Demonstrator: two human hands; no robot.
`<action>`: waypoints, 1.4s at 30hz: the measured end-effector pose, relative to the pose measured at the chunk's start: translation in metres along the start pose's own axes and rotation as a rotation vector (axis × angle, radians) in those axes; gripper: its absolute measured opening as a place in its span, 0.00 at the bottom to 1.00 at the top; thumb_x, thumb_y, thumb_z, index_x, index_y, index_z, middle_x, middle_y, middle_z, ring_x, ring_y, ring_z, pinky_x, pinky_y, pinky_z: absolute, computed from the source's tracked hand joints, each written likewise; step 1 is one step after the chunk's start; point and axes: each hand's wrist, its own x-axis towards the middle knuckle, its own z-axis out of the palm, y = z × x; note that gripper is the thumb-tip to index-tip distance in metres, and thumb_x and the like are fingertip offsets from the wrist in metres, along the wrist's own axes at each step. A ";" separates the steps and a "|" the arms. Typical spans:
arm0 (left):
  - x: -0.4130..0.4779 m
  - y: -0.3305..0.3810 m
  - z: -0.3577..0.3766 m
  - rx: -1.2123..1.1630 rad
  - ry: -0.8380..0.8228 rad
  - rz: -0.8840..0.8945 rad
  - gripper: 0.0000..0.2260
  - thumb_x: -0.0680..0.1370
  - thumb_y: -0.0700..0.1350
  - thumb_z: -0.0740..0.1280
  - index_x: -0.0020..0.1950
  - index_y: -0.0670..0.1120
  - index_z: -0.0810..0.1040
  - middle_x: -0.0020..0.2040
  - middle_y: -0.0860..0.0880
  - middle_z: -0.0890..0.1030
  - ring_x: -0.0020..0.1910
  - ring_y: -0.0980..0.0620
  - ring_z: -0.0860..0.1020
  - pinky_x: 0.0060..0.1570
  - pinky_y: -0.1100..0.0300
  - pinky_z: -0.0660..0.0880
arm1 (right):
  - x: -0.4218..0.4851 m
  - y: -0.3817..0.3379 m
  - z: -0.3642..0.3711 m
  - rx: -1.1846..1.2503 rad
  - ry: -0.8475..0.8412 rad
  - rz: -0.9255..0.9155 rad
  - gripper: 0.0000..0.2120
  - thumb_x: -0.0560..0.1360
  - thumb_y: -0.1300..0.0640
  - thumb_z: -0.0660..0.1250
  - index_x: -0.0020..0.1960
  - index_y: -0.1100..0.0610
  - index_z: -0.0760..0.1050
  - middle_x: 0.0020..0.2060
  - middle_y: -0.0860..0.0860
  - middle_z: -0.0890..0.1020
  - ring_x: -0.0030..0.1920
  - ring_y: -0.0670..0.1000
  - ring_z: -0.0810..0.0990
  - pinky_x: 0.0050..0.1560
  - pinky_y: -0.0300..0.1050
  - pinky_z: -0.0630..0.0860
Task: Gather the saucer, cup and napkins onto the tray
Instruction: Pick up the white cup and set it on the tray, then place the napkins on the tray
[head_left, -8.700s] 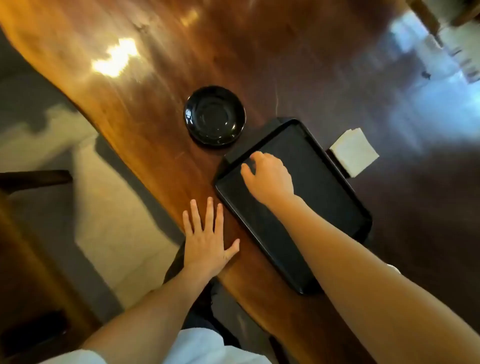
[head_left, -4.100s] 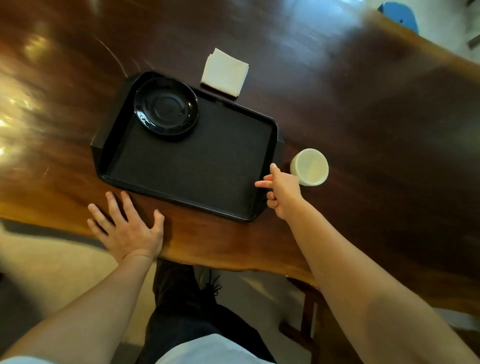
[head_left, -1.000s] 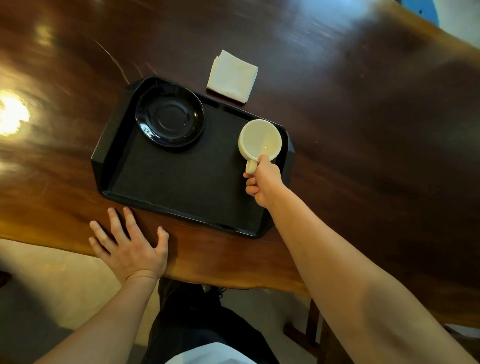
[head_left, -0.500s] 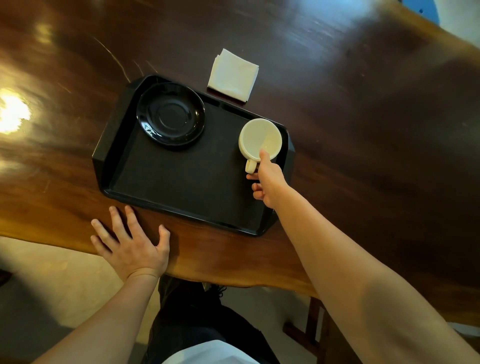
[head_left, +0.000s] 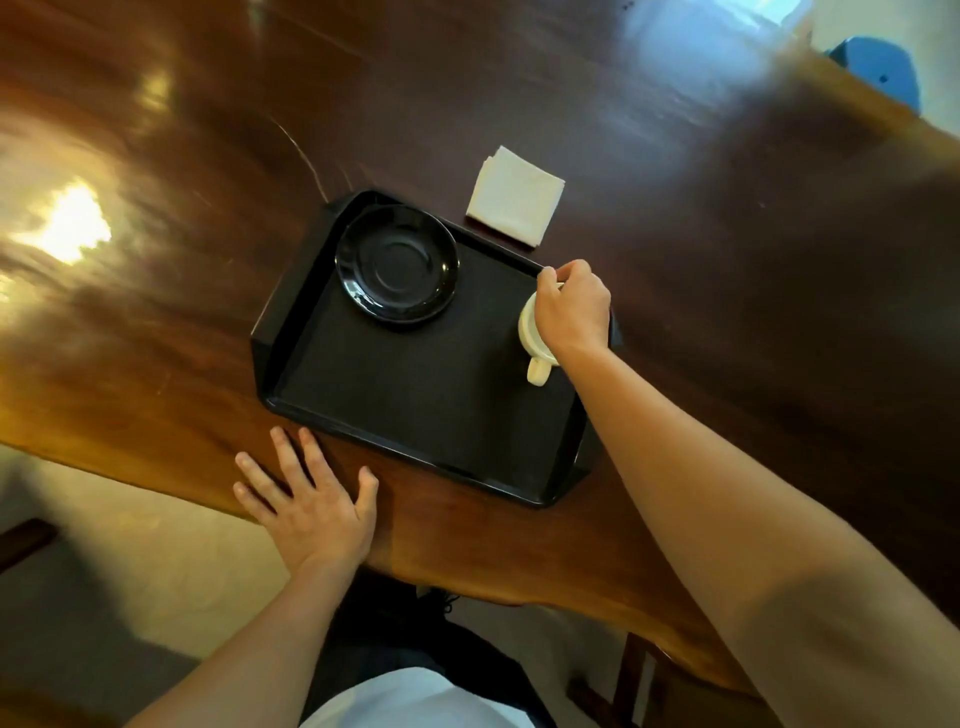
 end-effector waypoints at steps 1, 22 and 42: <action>0.001 0.003 -0.001 -0.003 -0.013 -0.018 0.43 0.77 0.63 0.66 0.84 0.42 0.56 0.84 0.38 0.53 0.82 0.29 0.44 0.78 0.33 0.41 | 0.008 -0.008 0.005 -0.030 -0.039 0.002 0.16 0.83 0.50 0.58 0.62 0.61 0.74 0.53 0.54 0.78 0.52 0.54 0.77 0.49 0.49 0.74; 0.003 0.008 0.004 -0.078 0.028 -0.049 0.41 0.74 0.66 0.57 0.81 0.42 0.62 0.83 0.38 0.58 0.82 0.30 0.49 0.79 0.36 0.39 | 0.114 -0.058 0.056 -0.306 -0.122 0.243 0.31 0.78 0.36 0.64 0.69 0.60 0.72 0.66 0.58 0.76 0.66 0.60 0.73 0.67 0.55 0.70; 0.005 0.007 0.005 -0.095 0.047 -0.052 0.40 0.74 0.67 0.57 0.80 0.45 0.62 0.83 0.39 0.59 0.82 0.31 0.51 0.79 0.34 0.43 | 0.095 -0.080 0.034 0.661 -0.099 0.477 0.21 0.81 0.67 0.64 0.72 0.56 0.67 0.55 0.56 0.77 0.43 0.54 0.84 0.37 0.40 0.85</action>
